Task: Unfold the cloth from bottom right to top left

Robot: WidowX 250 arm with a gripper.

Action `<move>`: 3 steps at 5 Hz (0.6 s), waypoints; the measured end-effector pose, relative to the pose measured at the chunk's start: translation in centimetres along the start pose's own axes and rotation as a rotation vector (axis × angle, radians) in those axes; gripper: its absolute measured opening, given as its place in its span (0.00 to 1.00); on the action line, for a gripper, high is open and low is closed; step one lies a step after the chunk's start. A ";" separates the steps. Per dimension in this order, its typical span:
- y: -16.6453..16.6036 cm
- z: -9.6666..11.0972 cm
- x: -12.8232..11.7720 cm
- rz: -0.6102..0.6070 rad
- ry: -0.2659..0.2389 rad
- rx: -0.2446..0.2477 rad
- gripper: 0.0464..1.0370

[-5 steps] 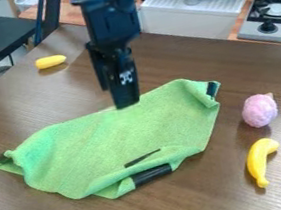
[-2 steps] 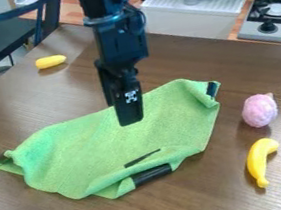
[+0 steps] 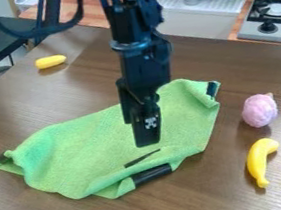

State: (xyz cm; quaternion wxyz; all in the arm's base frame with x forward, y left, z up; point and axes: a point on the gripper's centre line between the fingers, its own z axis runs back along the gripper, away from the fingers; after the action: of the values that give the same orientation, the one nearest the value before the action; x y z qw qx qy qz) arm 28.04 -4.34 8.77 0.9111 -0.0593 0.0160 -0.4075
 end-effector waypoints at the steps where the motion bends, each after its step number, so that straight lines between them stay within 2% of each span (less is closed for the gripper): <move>1: -0.2 -1.8 0.7 -0.010 0.045 0.006 0.96; 3: -0.2 -2.7 0.9 -0.005 0.072 0.012 0.96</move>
State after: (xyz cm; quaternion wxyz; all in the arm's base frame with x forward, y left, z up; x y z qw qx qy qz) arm 28.25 -5.37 6.10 0.9093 -0.0392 0.0461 -0.4118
